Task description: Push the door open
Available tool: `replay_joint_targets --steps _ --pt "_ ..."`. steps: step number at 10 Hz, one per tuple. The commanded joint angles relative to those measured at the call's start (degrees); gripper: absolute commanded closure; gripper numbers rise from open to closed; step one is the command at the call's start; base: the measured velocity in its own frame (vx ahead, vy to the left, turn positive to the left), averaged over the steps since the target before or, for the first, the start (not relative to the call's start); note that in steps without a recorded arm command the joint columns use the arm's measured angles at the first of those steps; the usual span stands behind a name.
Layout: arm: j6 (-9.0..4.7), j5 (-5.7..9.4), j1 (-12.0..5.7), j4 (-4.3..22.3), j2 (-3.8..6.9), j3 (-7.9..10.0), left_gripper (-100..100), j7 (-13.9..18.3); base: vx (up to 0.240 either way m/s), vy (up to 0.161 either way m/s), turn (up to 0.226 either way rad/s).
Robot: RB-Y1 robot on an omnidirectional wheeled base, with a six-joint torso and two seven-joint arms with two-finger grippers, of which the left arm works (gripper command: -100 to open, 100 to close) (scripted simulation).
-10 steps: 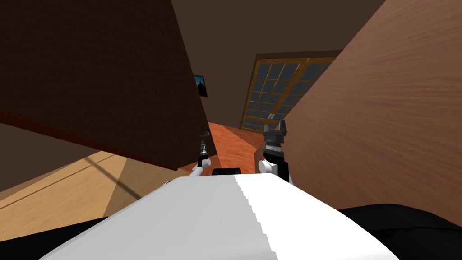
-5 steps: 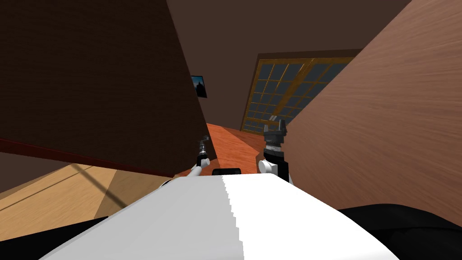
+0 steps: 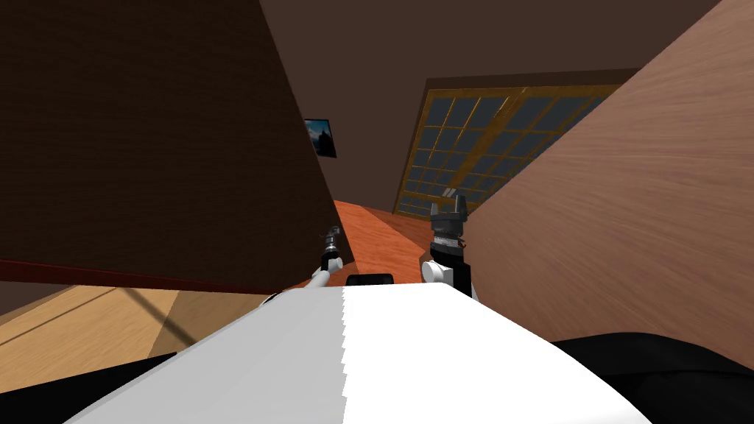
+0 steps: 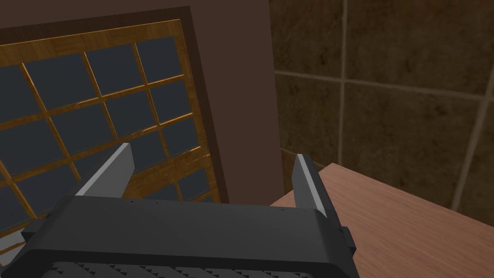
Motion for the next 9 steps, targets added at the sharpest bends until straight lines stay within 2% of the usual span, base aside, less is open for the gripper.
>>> replay_joint_targets --steps 1,4,5,9 --pt "0.1 -0.01 0.17 0.13 -0.09 -0.04 100 -0.01 -0.033 -0.012 -0.004" --pt "0.1 -0.01 0.17 0.13 -0.09 -0.04 100 -0.01 -0.012 -0.004 0.0" --pt "-0.06 0.72 0.41 0.31 0.32 0.66 100 -0.41 0.115 0.0 0.018" --pt "-0.68 2.14 0.54 0.35 0.84 2.01 100 -1.1 0.17 -0.007 0.027"
